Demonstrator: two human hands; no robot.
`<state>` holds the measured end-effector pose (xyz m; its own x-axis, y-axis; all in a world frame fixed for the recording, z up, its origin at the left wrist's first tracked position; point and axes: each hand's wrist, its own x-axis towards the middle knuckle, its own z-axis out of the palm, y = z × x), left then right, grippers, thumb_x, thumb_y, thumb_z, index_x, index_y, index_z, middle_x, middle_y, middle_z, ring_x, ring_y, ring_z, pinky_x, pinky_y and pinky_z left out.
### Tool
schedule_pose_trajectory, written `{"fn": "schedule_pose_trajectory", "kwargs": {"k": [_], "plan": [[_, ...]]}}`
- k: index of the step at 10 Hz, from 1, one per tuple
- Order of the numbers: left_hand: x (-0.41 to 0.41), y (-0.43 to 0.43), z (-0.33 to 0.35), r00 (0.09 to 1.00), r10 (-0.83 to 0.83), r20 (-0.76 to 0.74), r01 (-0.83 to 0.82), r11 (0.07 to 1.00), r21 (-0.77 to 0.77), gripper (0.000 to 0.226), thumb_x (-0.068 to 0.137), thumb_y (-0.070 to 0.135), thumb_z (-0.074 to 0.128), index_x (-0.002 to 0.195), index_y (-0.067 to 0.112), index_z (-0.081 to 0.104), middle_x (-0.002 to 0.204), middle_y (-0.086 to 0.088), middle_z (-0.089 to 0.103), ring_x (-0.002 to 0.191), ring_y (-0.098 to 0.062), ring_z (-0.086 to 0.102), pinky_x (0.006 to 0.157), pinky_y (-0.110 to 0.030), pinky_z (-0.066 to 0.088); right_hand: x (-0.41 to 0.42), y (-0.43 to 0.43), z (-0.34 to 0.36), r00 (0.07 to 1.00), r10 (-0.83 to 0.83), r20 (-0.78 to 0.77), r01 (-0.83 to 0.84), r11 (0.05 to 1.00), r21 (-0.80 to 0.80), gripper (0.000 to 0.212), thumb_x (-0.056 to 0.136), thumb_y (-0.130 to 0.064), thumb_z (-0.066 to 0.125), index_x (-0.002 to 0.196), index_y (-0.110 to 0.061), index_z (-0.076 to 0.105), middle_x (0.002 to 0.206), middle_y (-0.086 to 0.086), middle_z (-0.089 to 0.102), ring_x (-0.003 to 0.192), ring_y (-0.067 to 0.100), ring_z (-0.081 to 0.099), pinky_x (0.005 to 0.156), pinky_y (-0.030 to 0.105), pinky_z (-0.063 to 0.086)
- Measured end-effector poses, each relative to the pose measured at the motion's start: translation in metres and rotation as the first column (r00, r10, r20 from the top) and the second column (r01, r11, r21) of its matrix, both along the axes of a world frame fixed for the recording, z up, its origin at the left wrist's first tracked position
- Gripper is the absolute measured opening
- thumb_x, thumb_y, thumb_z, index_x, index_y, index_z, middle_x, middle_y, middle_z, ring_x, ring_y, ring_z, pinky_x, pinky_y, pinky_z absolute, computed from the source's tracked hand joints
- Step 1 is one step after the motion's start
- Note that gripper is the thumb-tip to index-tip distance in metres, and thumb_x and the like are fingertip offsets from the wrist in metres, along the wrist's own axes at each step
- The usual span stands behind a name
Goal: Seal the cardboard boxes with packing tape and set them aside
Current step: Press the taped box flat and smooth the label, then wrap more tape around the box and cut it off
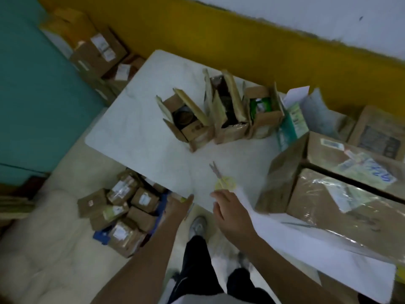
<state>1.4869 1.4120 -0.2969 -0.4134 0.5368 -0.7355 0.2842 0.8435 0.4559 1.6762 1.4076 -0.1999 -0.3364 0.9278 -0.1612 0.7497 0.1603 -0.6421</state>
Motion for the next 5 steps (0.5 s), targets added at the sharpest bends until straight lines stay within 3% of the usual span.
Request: {"fn": "schedule_pose_trajectory", "kwargs": {"k": [1, 2, 3, 4, 5], "plan": [[-0.021, 0.006, -0.029, 0.983, -0.051, 0.178, 0.037, 0.996, 0.077, 0.061, 0.087, 0.032, 0.071, 0.137, 0.012, 0.043, 0.124, 0.000, 0.056, 0.116, -0.024, 0.055, 0.098, -0.039, 0.048, 0.002, -0.012, -0.029, 0.993, -0.021, 0.119, 0.049, 0.969, -0.241, 0.032, 0.101, -0.024, 0.041, 0.127, -0.019, 0.059, 0.124, -0.003, 0.059, 0.116, 0.015, 0.053, 0.096, 0.028, 0.041], [-0.043, 0.012, -0.091, 0.961, -0.174, 0.216, 0.207, 0.968, -0.141, 0.024, 0.089, 0.031, 0.064, 0.112, 0.032, 0.057, 0.131, -0.010, 0.059, 0.124, -0.030, 0.054, 0.096, -0.028, 0.043, -0.003, -0.015, -0.044, 0.975, 0.081, 0.205, -0.005, 0.937, -0.348, 0.028, 0.102, -0.026, 0.040, 0.114, -0.018, 0.064, 0.111, 0.003, 0.067, 0.107, 0.021, 0.061, 0.089, 0.031, 0.045], [-0.041, 0.030, -0.035, 0.922, -0.343, 0.179, 0.367, 0.922, -0.126, 0.016, 0.099, 0.018, 0.051, 0.108, 0.009, 0.061, 0.116, -0.018, 0.061, 0.107, -0.030, 0.059, 0.092, -0.031, 0.041, -0.020, -0.010, -0.052, 0.968, 0.012, 0.251, 0.102, 0.894, -0.436, 0.018, 0.096, -0.020, 0.058, 0.104, -0.009, 0.069, 0.102, 0.011, 0.071, 0.097, 0.024, 0.066, 0.076, 0.024, 0.043], [-0.026, 0.057, 0.052, 0.945, -0.282, 0.167, 0.314, 0.925, -0.214, 0.029, 0.099, 0.020, 0.052, 0.070, 0.017, 0.049, 0.074, -0.001, 0.051, 0.066, -0.013, 0.051, 0.064, -0.025, 0.048, -0.048, -0.004, -0.076, 0.946, -0.317, 0.068, 0.279, 0.689, -0.669, 0.039, 0.065, -0.035, 0.089, 0.089, -0.011, 0.071, 0.076, 0.003, 0.066, 0.070, 0.020, 0.066, 0.065, 0.023, 0.051], [-0.023, 0.077, 0.081, 0.878, -0.457, 0.145, 0.472, 0.877, -0.095, 0.025, 0.094, 0.021, 0.057, 0.071, 0.011, 0.056, 0.075, -0.002, 0.057, 0.071, -0.016, 0.056, 0.067, -0.026, 0.049, -0.073, 0.010, -0.042, 0.771, -0.637, -0.020, 0.335, 0.431, -0.838, 0.055, 0.093, -0.061, 0.048, 0.124, -0.017, 0.053, 0.107, -0.001, 0.059, 0.110, 0.019, 0.055, 0.107, 0.034, 0.041]]}}
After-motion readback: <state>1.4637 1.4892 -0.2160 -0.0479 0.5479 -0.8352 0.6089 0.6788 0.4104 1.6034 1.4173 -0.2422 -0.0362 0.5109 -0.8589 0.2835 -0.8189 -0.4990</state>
